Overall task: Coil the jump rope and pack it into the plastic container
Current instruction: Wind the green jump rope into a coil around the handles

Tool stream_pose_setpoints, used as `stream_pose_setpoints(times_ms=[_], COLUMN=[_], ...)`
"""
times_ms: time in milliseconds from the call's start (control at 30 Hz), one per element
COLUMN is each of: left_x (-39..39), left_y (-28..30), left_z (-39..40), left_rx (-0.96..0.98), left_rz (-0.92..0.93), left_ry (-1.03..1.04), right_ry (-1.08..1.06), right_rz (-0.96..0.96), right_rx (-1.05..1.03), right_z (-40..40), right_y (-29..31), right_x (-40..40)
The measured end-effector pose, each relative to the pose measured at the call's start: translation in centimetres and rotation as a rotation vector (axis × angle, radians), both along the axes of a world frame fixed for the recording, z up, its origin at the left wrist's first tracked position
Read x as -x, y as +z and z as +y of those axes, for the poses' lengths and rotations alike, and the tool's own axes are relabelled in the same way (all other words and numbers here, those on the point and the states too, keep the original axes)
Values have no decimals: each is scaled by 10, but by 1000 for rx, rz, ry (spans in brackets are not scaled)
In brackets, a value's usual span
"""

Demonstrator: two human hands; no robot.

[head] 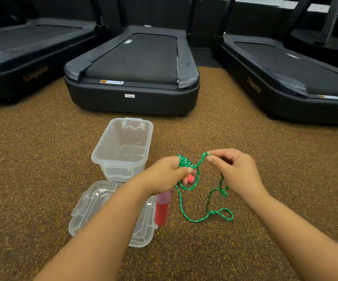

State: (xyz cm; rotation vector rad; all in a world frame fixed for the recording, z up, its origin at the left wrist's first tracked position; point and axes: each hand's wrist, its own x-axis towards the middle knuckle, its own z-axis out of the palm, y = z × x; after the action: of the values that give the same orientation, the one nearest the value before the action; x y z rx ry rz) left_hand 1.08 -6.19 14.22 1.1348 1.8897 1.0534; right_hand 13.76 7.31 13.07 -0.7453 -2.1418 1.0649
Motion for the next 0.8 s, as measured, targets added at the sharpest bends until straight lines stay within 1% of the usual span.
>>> stream_pose_setpoints(times_ms=[67,200,267,333,400,500,600,700,800], left_x=[-1,2,2,2,2,1,-1,0,2], left_y=[3,5,2,0,0,3,6,8,9], left_z=[-1,-1,0,1,2,2,1,0,-1], left_rx=[-24,-41,-48,-78,-109,-122,-137,-143,-146], left_rz=[-44,-100,-140,-192,-245,-308,-372,-351,-353], left_ry=[9,35,51,84,104,71,26,7,6], right_ry=[-28,-51,-17,69,96,183,288,224,206], right_rz=[30,-19,-86,-169,-125,24,27,51,77], right_rx=[47,108,146,147,135,212,229,195,224], right_z=[7,13,12,9,3,-8,-10,-7,-4], right_y=[0,-14,-20,-24,-22,-13,-4,0,-2], right_x=[-1,-2,0,1,1,-1,0,2,3])
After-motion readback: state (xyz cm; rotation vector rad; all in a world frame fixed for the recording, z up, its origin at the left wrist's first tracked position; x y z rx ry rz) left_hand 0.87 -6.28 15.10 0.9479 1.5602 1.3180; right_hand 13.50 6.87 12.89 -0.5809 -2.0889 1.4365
